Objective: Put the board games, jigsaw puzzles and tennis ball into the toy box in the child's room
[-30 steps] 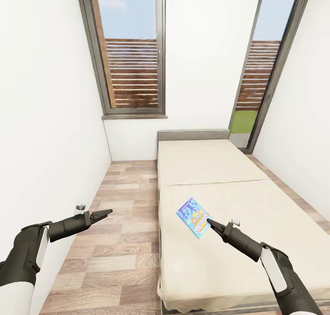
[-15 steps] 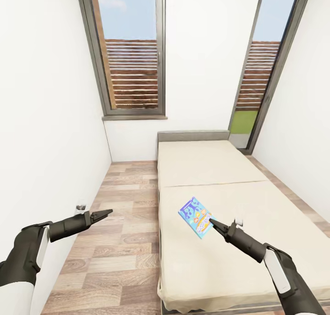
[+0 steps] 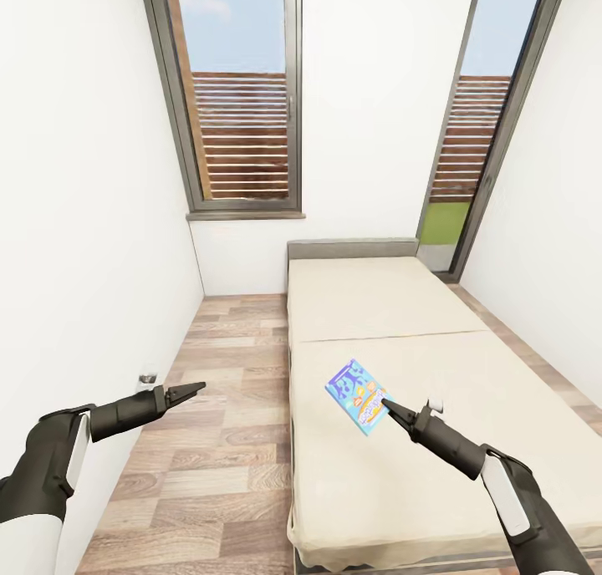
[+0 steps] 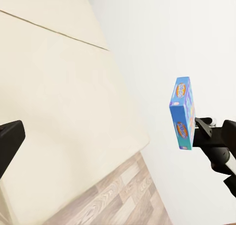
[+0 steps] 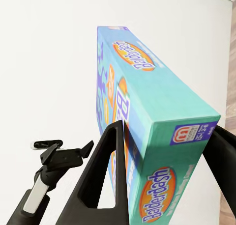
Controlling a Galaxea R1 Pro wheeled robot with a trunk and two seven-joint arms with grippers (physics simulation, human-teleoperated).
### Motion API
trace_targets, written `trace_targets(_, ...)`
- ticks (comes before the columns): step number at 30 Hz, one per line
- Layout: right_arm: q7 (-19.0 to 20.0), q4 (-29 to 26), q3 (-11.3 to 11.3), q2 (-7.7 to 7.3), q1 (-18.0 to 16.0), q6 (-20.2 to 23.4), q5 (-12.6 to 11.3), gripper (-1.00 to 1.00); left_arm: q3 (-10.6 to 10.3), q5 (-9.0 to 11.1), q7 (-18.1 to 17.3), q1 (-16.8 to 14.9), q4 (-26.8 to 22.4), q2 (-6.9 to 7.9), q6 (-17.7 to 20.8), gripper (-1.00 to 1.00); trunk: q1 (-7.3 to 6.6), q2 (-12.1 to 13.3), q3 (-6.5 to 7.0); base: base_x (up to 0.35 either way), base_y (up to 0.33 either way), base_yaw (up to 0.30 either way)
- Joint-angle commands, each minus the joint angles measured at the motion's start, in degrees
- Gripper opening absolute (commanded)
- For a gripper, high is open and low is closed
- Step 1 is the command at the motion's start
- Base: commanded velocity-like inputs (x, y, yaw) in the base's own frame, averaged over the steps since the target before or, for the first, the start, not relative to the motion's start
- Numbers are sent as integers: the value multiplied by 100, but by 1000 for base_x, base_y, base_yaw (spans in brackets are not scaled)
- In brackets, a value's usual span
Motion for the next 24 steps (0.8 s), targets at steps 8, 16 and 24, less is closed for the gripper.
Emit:
trace_targets(8,13,42,-13,-4,-4,28,-16,-100,10,-24,-48,-5,-7,-3,38,100,1,-5,-7,0,0,0)
trace_targets(16,13,48,-13,-7,-4,29,-17,-100,9,-24,-47,-5,-50,-8,38,100,1,-5,-7,19,-110,0)
trace_targets(24,13,45,-21,-8,-4,28,-17,-100,9,-24,-31,-5,-62,-10,45,100,1,-5,-7,38,-286,-40)
